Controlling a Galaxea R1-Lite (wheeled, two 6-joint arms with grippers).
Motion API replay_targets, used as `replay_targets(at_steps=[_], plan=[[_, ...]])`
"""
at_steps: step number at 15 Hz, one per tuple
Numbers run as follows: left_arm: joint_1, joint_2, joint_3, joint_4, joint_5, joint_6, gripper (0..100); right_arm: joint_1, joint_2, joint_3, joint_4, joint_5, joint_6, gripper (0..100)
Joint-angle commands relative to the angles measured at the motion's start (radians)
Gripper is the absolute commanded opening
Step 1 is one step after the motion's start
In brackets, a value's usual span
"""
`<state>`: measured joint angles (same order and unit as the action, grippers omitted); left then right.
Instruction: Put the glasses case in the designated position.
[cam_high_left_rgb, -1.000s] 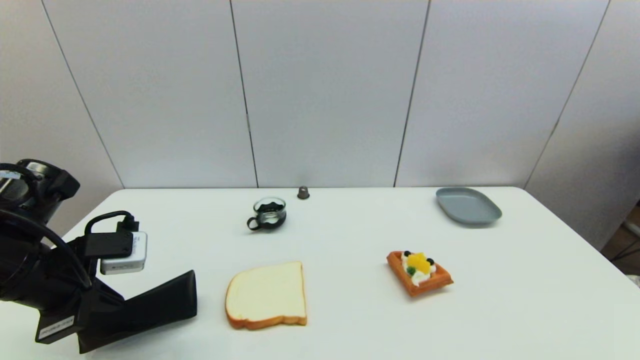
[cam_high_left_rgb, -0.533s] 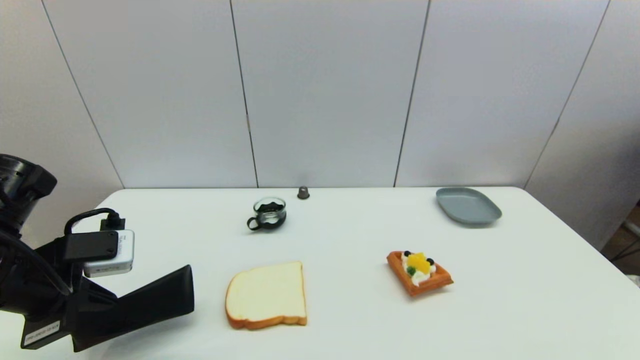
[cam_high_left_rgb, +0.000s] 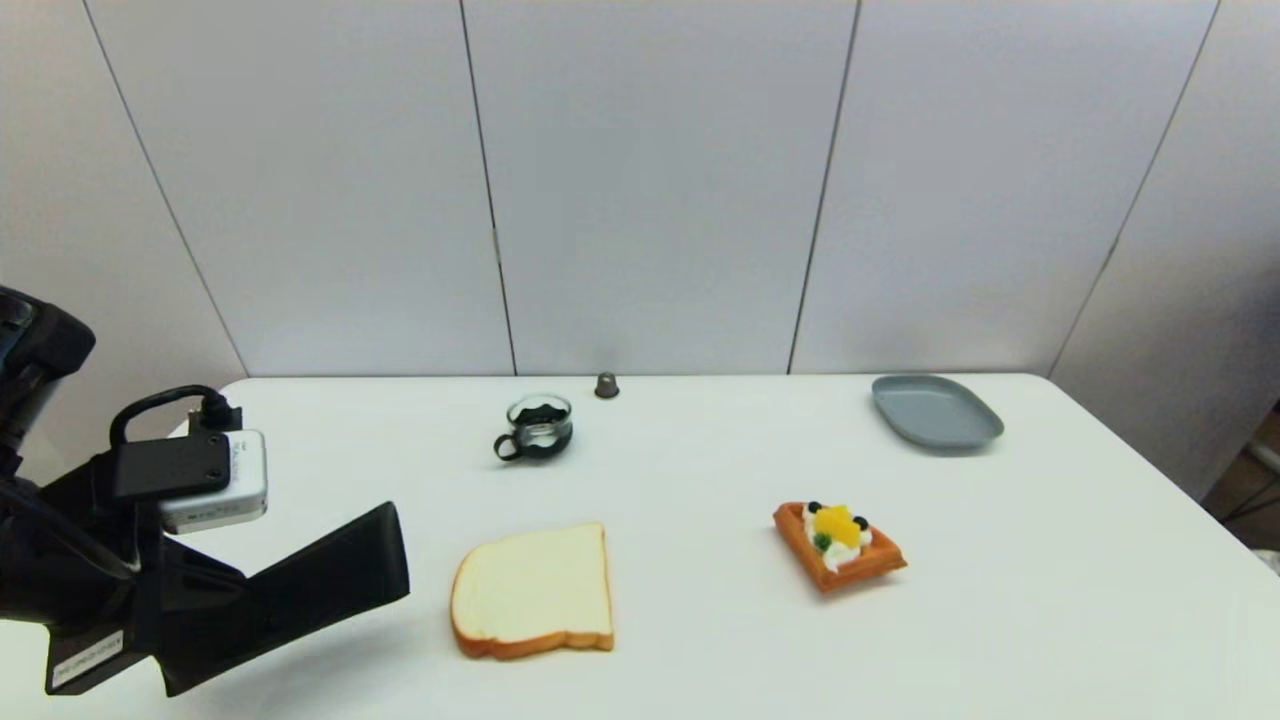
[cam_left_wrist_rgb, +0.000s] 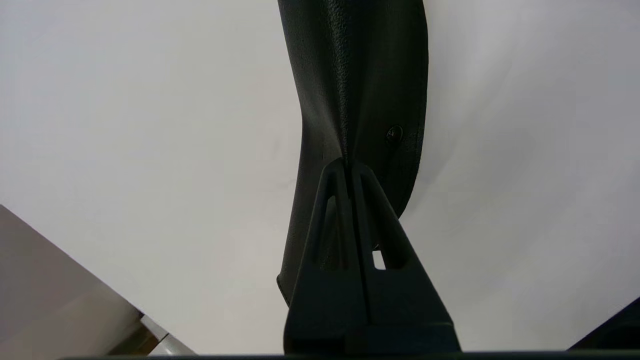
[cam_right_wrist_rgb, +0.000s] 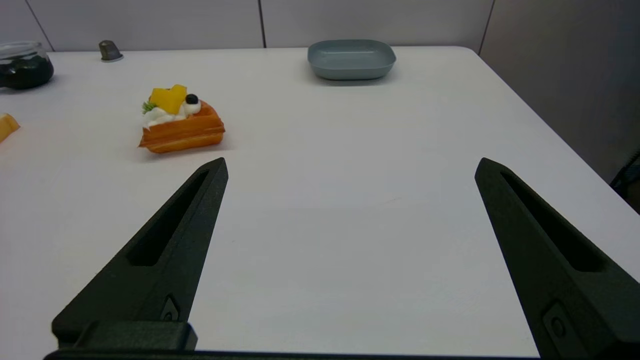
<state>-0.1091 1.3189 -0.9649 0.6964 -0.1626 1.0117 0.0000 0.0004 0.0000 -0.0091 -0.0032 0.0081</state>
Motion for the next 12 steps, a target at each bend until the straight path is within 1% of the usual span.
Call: replay_targets(at_steps=[1, 4, 8, 9, 12], plan=[[-0.130, -0.023, -0.032, 0.035, 0.003, -0.186, 0, 0.000, 0.001, 0.000, 0.000, 0.000, 0.001, 100], [-0.208, -0.021, -0.075, 0.095, 0.005, -0.329, 0, 0.000, 0.001, 0.000, 0.000, 0.000, 0.001, 100], [-0.274, -0.012, -0.135, 0.149, 0.005, -0.484, 0, 0.000, 0.001, 0.000, 0.000, 0.000, 0.001, 100], [-0.280, -0.012, -0.140, 0.153, 0.006, -0.498, 0, 0.000, 0.001, 0.000, 0.000, 0.000, 0.001, 100], [-0.351, -0.001, -0.163, 0.163, 0.011, -0.662, 0, 0.000, 0.001, 0.000, 0.000, 0.000, -0.002, 100]])
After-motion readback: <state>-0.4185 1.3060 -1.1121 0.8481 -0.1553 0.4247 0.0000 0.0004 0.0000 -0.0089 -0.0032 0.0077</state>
